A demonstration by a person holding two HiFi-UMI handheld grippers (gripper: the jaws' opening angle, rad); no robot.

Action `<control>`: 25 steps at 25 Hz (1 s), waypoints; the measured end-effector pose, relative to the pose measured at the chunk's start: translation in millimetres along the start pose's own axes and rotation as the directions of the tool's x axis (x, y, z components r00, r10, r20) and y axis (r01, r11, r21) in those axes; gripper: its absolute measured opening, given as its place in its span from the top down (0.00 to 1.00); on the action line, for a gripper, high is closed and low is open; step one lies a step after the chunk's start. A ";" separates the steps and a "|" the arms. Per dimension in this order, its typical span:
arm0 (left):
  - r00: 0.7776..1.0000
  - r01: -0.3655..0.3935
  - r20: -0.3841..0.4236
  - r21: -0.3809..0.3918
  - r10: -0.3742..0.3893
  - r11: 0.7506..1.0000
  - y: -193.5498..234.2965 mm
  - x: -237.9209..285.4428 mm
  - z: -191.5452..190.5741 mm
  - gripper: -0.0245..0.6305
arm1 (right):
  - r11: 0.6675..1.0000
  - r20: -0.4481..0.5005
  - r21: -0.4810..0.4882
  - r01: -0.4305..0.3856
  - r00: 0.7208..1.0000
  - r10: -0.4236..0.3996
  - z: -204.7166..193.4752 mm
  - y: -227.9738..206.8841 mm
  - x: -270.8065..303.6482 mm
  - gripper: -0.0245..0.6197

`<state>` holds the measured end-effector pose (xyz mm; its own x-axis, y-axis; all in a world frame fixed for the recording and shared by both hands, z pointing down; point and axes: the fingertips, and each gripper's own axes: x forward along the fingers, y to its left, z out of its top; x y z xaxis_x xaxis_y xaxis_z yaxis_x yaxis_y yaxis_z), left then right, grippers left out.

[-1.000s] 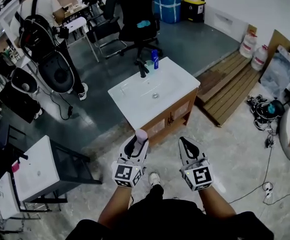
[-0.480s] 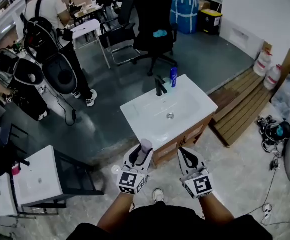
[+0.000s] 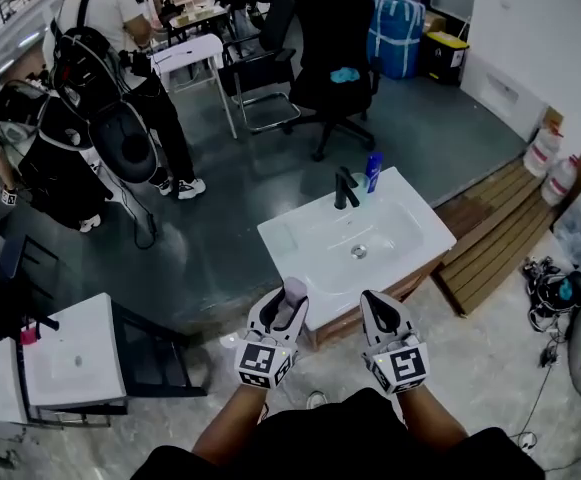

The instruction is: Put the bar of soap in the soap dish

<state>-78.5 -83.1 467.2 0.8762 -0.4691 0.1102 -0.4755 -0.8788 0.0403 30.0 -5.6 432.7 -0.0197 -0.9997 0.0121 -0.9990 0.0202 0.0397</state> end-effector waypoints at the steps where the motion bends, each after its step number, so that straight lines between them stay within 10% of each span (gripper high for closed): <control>1: 1.000 -0.006 0.001 -0.002 0.006 1.000 3.4 2.2 0.2 0.66 | 1.000 -0.003 0.001 -0.003 1.000 0.003 -0.9 -1.5 4.4 0.95; 25: 0.942 -0.332 -0.054 0.000 0.331 0.943 62.6 123.6 14.5 0.66 | 0.950 -0.028 0.032 -0.311 0.950 0.311 -25.1 -93.1 145.3 0.95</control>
<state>1.1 -197.4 468.9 0.6639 -0.7282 0.1704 -0.7391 -0.6736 0.0013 121.1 -152.5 455.9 -0.3287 -0.9430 0.0523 -0.9443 0.3292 0.0016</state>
